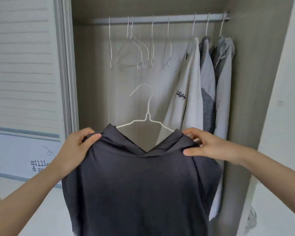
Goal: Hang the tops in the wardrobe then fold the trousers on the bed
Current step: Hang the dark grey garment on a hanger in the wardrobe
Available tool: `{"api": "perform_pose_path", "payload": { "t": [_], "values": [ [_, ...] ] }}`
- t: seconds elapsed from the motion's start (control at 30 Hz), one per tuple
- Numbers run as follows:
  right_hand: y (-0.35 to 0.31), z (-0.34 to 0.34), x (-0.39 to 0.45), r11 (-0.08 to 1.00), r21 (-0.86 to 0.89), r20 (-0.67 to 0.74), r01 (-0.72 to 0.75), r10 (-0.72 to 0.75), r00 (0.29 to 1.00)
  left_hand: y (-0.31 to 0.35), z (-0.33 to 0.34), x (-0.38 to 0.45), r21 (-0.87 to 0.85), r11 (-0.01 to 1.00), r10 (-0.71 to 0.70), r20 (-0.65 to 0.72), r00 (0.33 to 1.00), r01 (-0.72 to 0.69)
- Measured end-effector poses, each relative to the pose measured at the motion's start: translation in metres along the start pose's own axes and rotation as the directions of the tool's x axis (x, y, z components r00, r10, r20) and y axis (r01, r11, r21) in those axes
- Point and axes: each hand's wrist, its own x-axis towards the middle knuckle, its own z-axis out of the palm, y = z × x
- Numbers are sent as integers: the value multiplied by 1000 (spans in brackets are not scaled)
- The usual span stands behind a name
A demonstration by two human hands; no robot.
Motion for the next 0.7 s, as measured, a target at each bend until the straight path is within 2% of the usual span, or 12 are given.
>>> {"api": "perform_pose_path", "payload": {
  "t": [0.07,0.13,0.23,0.33,0.4,0.47,0.6,0.7],
  "values": [
    [0,-6,-4,988,-122,-29,-93,90,996,-1,-3,3,-22,1000,-2,-58,998,0],
    [-2,-7,-7,951,-294,-111,-94,64,992,-4,-6,7,-40,999,-12,-85,996,9],
    [-2,-2,-9,967,-255,-122,-9,-23,992,-2,-11,16,-78,997,-16,-71,997,10],
    [-23,-2,-16,999,12,-52,39,-38,998,-6,-18,32,-3,1000,24,-75,997,-24],
    [-35,-2,-24,983,180,-22,31,-28,999,-14,-25,43,240,969,82,-74,994,-62],
    [-45,-6,-30,948,316,-83,40,-14,996,-16,-28,55,439,894,112,-27,993,-89],
    [-61,-19,-33,822,568,-298,38,162,941,-11,-21,79,391,919,23,49,999,-41],
    [-77,-31,-44,763,646,-345,12,279,896,6,1,88,348,935,41,67,997,-62]
  ]
}}
